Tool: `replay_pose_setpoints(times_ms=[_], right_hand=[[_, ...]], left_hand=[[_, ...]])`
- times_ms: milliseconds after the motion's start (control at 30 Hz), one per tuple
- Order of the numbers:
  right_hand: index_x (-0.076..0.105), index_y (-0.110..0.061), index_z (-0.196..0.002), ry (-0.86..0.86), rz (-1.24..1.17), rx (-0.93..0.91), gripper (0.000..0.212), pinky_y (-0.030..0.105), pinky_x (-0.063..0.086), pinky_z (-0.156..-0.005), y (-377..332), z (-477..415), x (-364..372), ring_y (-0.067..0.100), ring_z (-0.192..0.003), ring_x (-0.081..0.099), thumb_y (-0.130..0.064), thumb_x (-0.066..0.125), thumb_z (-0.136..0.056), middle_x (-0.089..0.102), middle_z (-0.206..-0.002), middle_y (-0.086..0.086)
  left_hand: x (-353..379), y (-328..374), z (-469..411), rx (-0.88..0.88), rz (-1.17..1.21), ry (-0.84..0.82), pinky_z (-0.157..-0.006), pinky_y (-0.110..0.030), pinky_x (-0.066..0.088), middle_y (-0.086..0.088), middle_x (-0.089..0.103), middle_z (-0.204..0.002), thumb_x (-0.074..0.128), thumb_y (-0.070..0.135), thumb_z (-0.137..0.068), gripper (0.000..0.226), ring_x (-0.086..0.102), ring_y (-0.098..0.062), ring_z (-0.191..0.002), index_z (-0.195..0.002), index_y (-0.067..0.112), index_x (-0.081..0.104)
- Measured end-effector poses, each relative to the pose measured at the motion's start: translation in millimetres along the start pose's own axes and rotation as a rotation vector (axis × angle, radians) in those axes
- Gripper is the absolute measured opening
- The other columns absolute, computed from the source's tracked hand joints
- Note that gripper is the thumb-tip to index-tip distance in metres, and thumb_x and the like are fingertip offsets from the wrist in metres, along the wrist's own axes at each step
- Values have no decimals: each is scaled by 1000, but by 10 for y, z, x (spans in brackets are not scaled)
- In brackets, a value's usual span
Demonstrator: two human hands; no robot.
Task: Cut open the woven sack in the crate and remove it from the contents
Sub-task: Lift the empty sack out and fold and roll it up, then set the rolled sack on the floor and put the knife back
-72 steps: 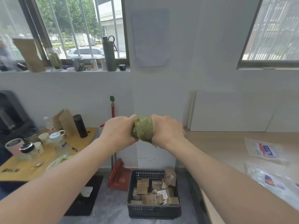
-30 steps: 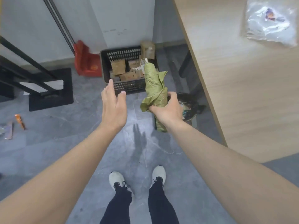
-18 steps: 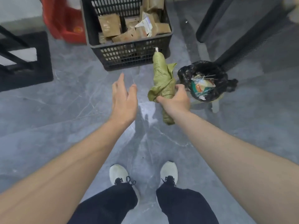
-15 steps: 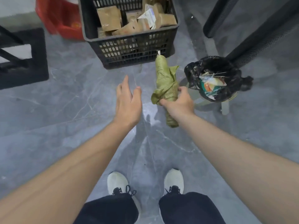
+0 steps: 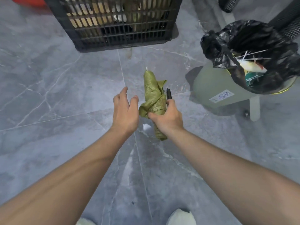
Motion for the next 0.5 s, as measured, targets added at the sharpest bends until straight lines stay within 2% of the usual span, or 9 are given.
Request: replay_pose_setpoints(times_ms=[167, 267, 333, 433, 500], right_hand=[[46, -22, -130, -20, 52, -67, 71, 34, 49, -74, 192, -196, 341, 26, -99, 64, -46, 80, -73, 63, -100, -2], [46, -22, -129, -37, 43, -62, 70, 35, 51, -77, 270, -256, 472, 26, -100, 63, -47, 79, -74, 62, -100, -1], [44, -23, -130, -56, 52, -47, 69, 34, 47, -74, 321, -282, 546, 24, -99, 60, -47, 78, -75, 60, -102, -2], [40, -24, -126, -102, 104, -34, 67, 35, 43, -70, 411, -290, 672, 25, -97, 59, -50, 76, -76, 61, -107, 1], [38, -24, -124, -119, 141, -28, 69, 36, 45, -70, 481, -291, 721, 26, -97, 60, -51, 76, -74, 60, -110, 3]], left_hand=[[214, -321, -173, 3, 2, 6, -106, -24, 22, -7, 24, -165, 35, 35, -108, 57, 34, -19, -147, -163, 22, 24], [280, -392, -198, 7, 14, 12, -116, -31, 26, -8, 26, -164, 36, 35, -108, 57, 35, -21, -147, -162, 21, 25], [315, -410, -202, 14, 13, 14, -120, -35, 27, -8, 27, -163, 36, 35, -108, 57, 37, -22, -146, -162, 22, 25], [366, -469, -189, 15, 4, 7, -119, -35, 25, -7, 28, -164, 35, 35, -108, 57, 34, -20, -148, -162, 23, 25], [407, -515, -160, 14, 0, -1, -115, -31, 22, -7, 28, -164, 35, 35, -108, 56, 32, -19, -149, -162, 23, 25]])
Point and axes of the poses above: each hand's wrist, its own z-axis away from the middle knuckle, its own x-axis out of the palm, y = z × x, the point moved 6 cm from there along -z, towards the middle knuckle
